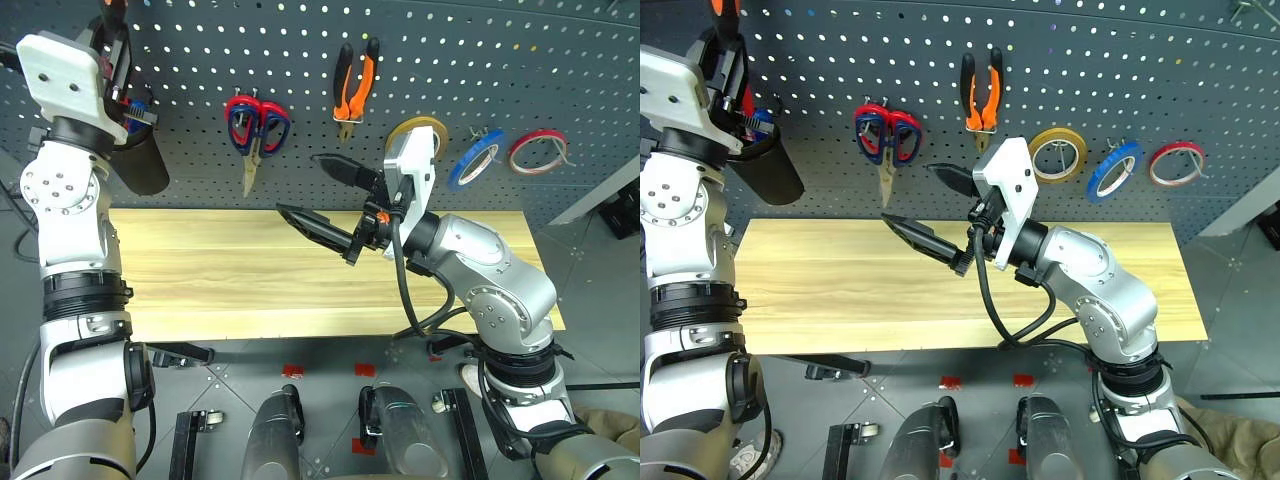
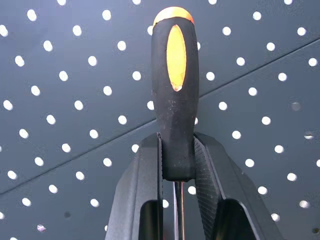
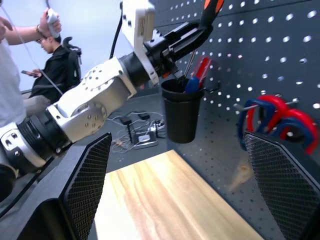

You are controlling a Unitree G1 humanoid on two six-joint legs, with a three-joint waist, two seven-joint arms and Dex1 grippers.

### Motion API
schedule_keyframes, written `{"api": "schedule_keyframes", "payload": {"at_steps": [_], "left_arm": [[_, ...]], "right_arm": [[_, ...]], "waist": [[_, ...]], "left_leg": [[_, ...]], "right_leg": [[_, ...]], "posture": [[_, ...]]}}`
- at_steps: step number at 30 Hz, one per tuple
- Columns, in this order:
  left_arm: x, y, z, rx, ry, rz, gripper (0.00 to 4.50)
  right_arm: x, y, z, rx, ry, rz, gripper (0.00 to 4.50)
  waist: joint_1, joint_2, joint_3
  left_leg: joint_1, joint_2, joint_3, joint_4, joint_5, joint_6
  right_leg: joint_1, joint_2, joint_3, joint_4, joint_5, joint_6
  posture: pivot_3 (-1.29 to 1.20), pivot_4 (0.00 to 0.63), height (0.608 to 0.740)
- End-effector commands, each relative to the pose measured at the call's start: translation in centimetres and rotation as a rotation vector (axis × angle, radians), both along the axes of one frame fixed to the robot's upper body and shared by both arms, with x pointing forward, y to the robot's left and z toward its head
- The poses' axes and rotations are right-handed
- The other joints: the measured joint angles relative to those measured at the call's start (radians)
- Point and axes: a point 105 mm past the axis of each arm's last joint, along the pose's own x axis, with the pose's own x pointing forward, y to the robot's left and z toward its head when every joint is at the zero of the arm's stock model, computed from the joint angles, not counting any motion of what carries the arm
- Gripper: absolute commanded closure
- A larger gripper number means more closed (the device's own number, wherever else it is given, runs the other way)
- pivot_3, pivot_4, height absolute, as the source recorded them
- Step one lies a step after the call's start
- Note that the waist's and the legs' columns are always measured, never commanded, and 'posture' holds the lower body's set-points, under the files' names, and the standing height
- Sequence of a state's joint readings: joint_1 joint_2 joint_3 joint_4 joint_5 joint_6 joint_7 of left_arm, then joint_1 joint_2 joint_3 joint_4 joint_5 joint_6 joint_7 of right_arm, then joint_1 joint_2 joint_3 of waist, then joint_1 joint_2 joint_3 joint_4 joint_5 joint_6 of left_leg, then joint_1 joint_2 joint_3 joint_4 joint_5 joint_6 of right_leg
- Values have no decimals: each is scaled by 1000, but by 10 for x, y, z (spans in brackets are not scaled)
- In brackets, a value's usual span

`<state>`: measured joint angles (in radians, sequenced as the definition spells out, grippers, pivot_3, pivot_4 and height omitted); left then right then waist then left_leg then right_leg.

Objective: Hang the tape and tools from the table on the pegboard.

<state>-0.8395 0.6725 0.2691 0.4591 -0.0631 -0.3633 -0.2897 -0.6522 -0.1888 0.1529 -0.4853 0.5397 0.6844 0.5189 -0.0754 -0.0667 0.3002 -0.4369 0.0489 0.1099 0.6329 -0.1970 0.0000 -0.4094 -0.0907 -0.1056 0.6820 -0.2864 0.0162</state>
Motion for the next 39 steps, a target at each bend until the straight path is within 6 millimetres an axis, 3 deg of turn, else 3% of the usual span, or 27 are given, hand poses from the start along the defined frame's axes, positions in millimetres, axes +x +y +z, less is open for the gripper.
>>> {"api": "schedule_keyframes", "payload": {"at_steps": [1, 10, 21, 23, 27, 30, 32, 36, 39], "left_arm": [[-4, 4, -1, 12, -63, 53, 3969], [-16, 18, -10, -79, -126, 114, 3969], [-34, 26, -6, -186, -206, 162, 597], [-37, 14, 2, -166, -227, 130, 597], [-39, -34, 6, -38, -196, -17, 597], [-30, -63, -22, 38, -36, -132, 597], [-29, -61, -50, -13, 106, -149, 597], [-46, -27, -102, -251, 326, -58, 597], [-59, 7, -145, -404, 506, 127, 597]], "right_arm": [[-15, 6, 15, 7, -101, 25, 0], [-15, 7, 10, -14, -111, 21, 0], [-13, 5, 8, -21, -114, 11, 0], [-12, 4, 7, -23, -112, 3, 0], [-9, 1, 4, -22, -107, -18, 0], [-8, -1, 0, -27, -99, -28, 0], [-8, -2, -7, -46, -98, -33, 0], [-3, -13, -21, -88, -85, -79, 0], [3, -26, -36, -114, -50, -130, 0]], "waist": [[-6, 0, 0], [-12, 0, -1], [-12, 0, -12], [-12, 0, -12], [-9, 0, -13], [-10, 2, -23], [-15, 7, -31], [-38, 7, -33], [-38, 7, -33]], "left_leg": [[0, 0, 0, 0, 0, 0], [0, 0, -1, 8, 0, 1], [1, 0, -2, 13, 0, 2], [1, 0, -2, 13, 0, 2], [1, 0, -2, 13, 0, 2], [1, 0, -1, 13, 0, 2], [2, 0, 0, 13, 0, 2], [4, 1, 1, 12, 0, 2], [4, 3, 0, 12, 0, 2]], "right_leg": [[0, 0, 0, 0, 0, 0], [0, 0, 1, 7, 0, 0], [0, -1, 2, 16, 1, -2], [1, -1, 2, 16, 1, -2], [1, -1, 2, 16, 1, -2], [1, -1, 3, 15, 1, -2], [1, -1, 5, 14, 1, -2], [2, 0, 7, 16, 1, -2], [2, 2, 6, 16, 1, -2]], "posture": [[-185, 210, 740], [-194, 208, 740], [-196, 207, 740], [-196, 207, 740], [-196, 202, 740], [-193, 198, 740], [-203, 193, 740], [-195, 189, 740], [-176, 181, 740]]}}
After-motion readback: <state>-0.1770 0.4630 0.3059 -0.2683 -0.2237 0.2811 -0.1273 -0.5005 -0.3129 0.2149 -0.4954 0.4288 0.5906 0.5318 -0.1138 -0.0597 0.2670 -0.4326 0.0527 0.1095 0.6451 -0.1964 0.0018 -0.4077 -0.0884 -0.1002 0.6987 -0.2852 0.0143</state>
